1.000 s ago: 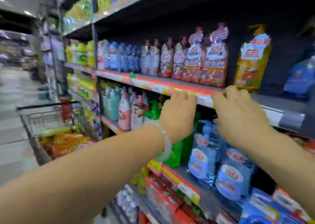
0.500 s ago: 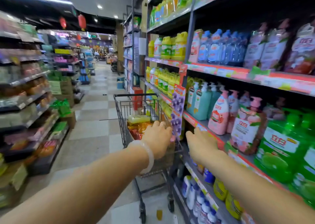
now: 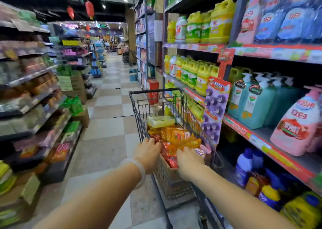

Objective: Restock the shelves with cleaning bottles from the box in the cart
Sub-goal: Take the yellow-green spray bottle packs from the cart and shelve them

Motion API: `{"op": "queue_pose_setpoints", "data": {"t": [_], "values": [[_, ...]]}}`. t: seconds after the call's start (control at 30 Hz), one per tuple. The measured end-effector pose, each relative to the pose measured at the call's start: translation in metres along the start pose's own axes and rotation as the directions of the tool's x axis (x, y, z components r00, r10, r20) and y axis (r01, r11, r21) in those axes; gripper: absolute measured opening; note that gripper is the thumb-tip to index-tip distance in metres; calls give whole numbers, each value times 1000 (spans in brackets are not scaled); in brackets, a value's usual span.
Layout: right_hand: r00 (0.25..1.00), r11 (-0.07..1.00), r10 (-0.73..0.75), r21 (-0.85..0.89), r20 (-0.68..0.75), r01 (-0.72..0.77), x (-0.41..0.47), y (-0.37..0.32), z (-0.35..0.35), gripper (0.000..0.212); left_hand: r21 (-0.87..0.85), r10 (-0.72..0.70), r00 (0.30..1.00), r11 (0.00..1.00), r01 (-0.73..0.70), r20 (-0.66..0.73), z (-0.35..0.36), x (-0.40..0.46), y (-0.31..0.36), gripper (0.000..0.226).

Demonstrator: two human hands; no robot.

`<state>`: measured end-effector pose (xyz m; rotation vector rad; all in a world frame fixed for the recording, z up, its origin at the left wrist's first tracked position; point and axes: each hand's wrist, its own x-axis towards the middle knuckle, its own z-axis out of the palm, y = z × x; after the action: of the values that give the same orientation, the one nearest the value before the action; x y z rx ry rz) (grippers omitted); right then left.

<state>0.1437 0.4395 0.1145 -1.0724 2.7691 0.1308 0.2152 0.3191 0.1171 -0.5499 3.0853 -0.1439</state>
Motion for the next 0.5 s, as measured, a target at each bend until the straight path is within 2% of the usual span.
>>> {"op": "queue_pose_setpoints", "data": {"t": [0.27, 0.5], "values": [[999, 998, -9, 65, 49, 6, 201, 4, -15, 49, 55, 19, 996, 998, -24, 86, 19, 189, -81, 50], [994, 995, 30, 88, 100, -39, 335, 9, -12, 52, 35, 31, 989, 999, -36, 146, 47, 328, -140, 42]]}}
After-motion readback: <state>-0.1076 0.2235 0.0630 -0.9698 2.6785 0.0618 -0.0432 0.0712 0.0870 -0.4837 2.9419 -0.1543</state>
